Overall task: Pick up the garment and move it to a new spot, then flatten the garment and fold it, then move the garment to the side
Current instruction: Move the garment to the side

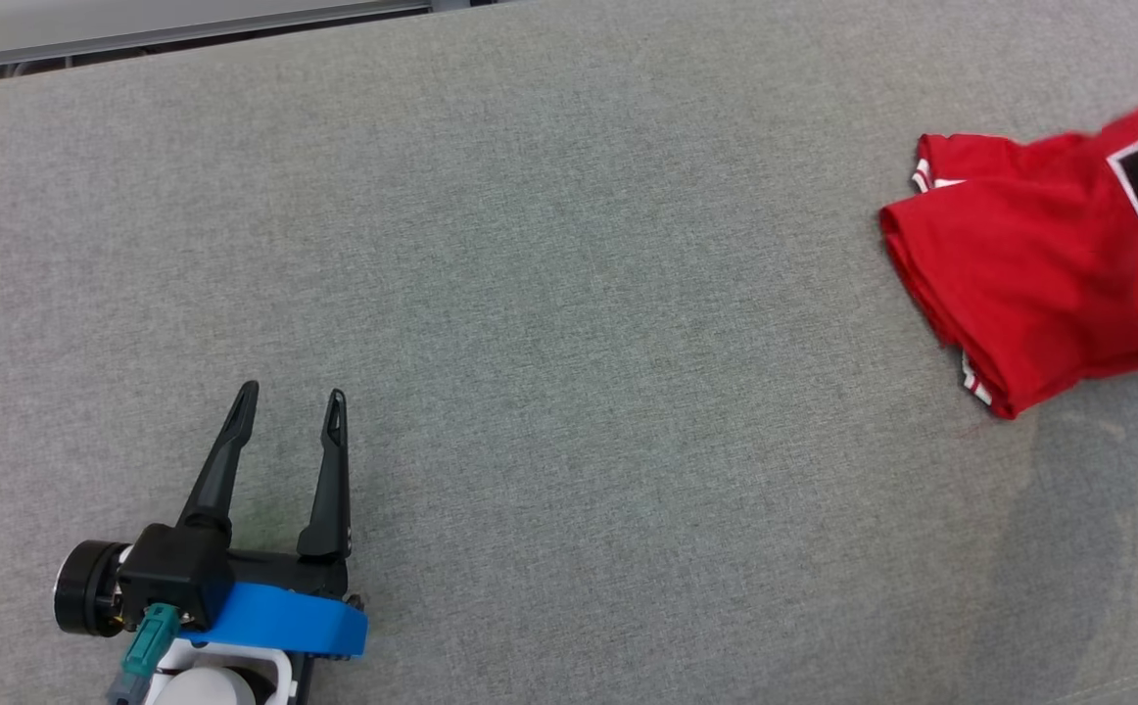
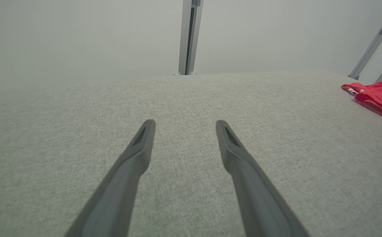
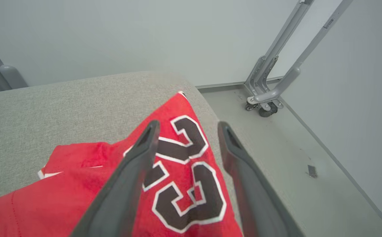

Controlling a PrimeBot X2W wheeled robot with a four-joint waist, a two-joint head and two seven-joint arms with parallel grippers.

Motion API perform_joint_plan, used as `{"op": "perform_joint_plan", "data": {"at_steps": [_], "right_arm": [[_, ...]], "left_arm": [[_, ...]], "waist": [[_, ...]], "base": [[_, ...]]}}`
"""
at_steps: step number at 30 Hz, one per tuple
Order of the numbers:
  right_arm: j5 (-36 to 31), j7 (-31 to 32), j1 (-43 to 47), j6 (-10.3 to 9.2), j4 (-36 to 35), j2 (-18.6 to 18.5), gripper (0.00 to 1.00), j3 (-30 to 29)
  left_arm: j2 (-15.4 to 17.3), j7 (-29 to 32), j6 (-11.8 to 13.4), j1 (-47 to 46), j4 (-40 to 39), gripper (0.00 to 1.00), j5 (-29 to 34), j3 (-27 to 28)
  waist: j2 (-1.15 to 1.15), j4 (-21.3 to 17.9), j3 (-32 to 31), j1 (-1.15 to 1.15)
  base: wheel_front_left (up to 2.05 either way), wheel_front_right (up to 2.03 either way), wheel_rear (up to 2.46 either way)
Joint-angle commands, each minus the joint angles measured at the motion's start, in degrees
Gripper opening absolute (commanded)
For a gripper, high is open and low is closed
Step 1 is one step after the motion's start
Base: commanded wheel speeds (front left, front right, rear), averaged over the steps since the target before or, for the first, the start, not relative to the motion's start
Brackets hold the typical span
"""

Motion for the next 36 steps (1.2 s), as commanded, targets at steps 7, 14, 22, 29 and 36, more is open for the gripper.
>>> {"op": "perform_joint_plan", "data": {"at_steps": [7,14,22,29,36], "right_arm": [[-2.28,-7.41,-1.26,-0.01,0.6,2.88,1.0,0.91],[0.08,-11.87,0.73,-0.01,-0.26,5.79,1.0,9.14],[2.15,-19.13,8.44,-0.01,-2.92,9.72,1.0,15.02],[5.14,-24.43,19.76,-0.01,-5.98,13.8,1.0,16.23],[8.27,-26.98,30.83,-0.01,-12.79,14.67,1.0,20.5]], "left_arm": [[-0.22,-0.75,0.49,0.19,1.02,1.0,-0.56,-0.16],[-0.69,-1.83,1.03,0.38,1.9,1.0,-1.52,0.49],[-1.4,-2.88,2.35,1.91,4.05,1.0,-3.3,2.73],[-1.31,-3.42,3.38,5.17,6.82,1.0,-4.98,5.2],[-2.04,-3.59,3.09,8.48,7.59,1.0,-5.5,4.87]], "waist": [[0.0,0.43,-1.31,0.0],[0.0,1.41,-4.47,0.0],[0.0,5.36,-10.28,0.0],[0.0,9.46,-15.04,0.0],[0.0,11.53,-17.18,0.0]], "base": [[0.0,0.0,0.0],[0.0,0.0,0.0],[0.0,0.0,0.0],[0.0,0.0,0.0],[0.0,0.0,0.0]]}}
